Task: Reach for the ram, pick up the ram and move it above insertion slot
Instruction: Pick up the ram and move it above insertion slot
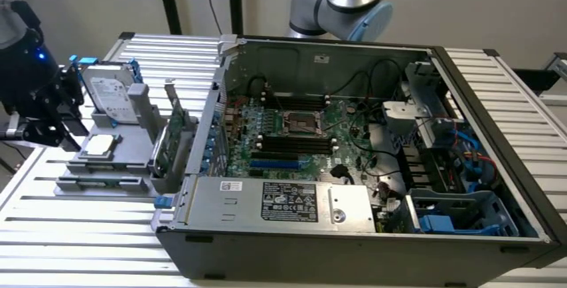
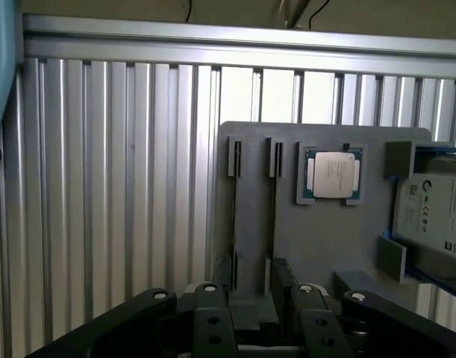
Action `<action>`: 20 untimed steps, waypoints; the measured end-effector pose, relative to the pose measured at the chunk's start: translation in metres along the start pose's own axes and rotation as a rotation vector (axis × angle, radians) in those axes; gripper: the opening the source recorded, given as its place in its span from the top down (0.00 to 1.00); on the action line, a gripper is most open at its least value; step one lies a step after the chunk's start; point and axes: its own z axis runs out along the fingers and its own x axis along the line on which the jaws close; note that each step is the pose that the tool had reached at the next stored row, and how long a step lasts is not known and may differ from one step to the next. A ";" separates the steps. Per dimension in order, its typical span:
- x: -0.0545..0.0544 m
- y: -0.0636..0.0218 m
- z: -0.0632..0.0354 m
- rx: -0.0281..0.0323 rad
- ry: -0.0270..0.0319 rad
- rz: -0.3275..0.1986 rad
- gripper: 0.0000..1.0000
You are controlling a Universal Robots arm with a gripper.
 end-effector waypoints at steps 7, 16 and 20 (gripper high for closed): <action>0.001 0.0000 0.0127 -0.0003 -0.0002 -0.009 0.64; 0.001 0.0000 0.0290 -0.0009 -0.0002 -0.018 0.64; 0.002 0.0001 0.0362 -0.0009 -0.0002 -0.020 0.64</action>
